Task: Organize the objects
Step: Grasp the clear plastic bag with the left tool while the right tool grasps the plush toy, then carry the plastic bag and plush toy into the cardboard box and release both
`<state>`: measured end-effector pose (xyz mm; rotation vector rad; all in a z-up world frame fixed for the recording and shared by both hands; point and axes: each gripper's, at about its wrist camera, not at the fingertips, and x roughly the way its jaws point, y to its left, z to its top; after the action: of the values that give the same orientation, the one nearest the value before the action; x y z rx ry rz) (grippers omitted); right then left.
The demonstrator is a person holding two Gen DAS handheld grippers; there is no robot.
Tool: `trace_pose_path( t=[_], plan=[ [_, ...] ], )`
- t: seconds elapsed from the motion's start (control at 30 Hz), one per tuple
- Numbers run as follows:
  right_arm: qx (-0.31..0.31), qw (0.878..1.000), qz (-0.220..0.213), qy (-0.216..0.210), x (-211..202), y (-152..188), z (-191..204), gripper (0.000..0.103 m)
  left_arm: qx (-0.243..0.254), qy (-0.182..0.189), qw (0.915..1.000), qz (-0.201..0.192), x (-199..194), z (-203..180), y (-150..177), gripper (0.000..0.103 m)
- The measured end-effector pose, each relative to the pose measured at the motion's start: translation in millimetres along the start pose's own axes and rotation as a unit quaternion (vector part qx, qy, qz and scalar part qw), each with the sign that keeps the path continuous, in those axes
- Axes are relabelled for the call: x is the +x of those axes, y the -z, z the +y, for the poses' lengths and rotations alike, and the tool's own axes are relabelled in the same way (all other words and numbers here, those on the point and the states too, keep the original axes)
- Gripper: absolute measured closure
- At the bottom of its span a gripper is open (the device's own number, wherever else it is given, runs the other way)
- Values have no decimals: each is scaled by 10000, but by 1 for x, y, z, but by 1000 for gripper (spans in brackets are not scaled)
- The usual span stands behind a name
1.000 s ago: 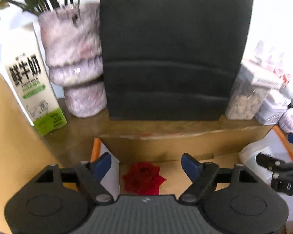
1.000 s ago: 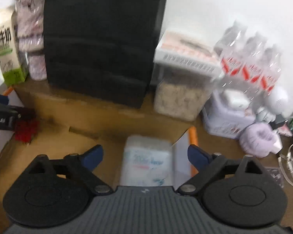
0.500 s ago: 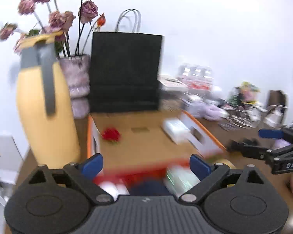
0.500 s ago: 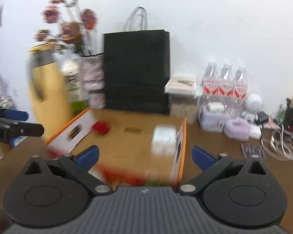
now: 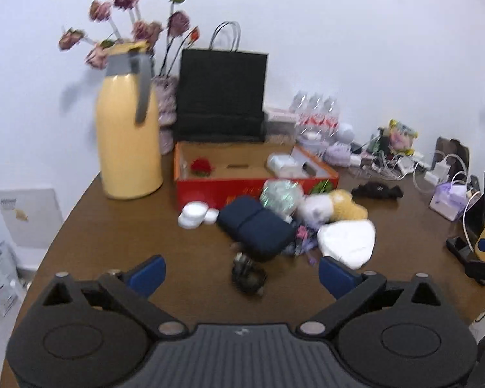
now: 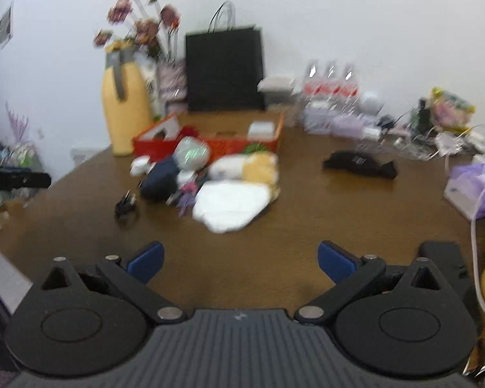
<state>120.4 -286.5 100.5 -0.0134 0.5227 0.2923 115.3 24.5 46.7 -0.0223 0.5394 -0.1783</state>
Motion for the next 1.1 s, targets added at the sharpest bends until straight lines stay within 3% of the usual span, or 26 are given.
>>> trace_pose_path(
  t=[0.1, 0.2, 0.27, 0.33, 0.43, 0.5, 0.53, 0.57, 0.6, 0.73, 0.9, 1.0, 1.1],
  plan=[
    [141, 9998, -99, 87, 35, -5, -5, 0, 336, 308, 9986, -274, 36, -16, -11, 1],
    [55, 9997, -84, 237, 84, -15, -2, 0, 632, -12, 9975, -306, 91, -32, -23, 3],
    [-84, 9997, -134, 175, 115, -25, 2, 1, 746, 145, 9969, -215, 127, -38, -34, 3],
    [-146, 9997, -25, 177, 147, -37, 3, 8, 800, 292, 9962, -193, 157, -41, -44, 3],
    [-240, 9992, 167, 278, 194, -51, 4, 19, 783, 217, 9967, -55, 199, -41, -55, 9],
    [-264, 9988, 319, 250, 221, -56, 3, 21, 712, 318, 9969, 50, 223, -39, -62, 11],
    [-271, 9984, 462, 203, 235, -57, 2, 26, 631, 340, 9973, 136, 233, -36, -63, 16],
    [-264, 9978, 591, 166, 244, -57, 1, 45, 552, 358, 9975, 244, 241, -35, -66, 43],
    [-216, 9975, 656, 145, 251, -56, 0, 53, 493, 476, 9971, 341, 246, -34, -67, 68],
    [-88, 9993, 320, 162, 242, -58, -5, 57, 380, 741, 9965, 7, 225, -28, -73, 71],
    [80, 9973, -589, 434, 194, -76, -10, 57, 317, 664, 9953, -625, 161, -20, -85, 72],
    [220, 9957, -874, 225, 159, -79, -8, 57, 159, 429, 9969, -633, 128, -12, -78, 71],
    [169, 9961, -861, -92, 129, -63, 8, 56, 36, 128, 9988, -463, 100, -8, -55, 71]
  ],
)
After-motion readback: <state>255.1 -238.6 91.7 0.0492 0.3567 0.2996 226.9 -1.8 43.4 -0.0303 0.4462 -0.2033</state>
